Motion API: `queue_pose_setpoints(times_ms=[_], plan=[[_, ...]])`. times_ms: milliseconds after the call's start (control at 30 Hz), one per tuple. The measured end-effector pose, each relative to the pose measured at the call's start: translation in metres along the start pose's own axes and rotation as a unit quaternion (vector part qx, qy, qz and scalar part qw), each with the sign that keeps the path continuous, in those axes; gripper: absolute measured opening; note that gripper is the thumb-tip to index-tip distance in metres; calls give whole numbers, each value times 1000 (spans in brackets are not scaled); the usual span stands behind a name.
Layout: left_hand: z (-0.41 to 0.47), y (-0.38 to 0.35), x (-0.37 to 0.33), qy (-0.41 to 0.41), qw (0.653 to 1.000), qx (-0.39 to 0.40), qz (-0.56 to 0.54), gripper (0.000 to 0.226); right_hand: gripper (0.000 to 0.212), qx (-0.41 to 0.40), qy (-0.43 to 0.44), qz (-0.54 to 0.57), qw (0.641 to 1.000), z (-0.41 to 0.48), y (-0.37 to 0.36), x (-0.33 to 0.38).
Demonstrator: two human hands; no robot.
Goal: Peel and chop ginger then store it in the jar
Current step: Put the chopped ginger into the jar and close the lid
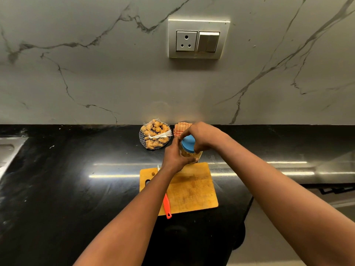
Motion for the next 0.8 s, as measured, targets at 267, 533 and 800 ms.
queue_pose_setpoints(times_ms=[267,533,800], plan=[[0,-1,3,-12,1000,-1,0,86,75,-47,-21,30,998,0,-1,-6],[-1,-2,9,-57,998,-10,-4,81,75,-80,-27,69,994,-13,-10,-10],[0,-5,8,-83,997,2,8,87,77,-103,-43,95,989,-19,-21,-18]])
Point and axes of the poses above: each hand's wrist, its own z-axis towards the middle knuckle, its own y-axis out of the back of the hand, x = y × z, the point moved 5 cm from there along z, towards the middle knuckle, and after that the axes turned 2 degrees about -y, right-handed, at the moved point
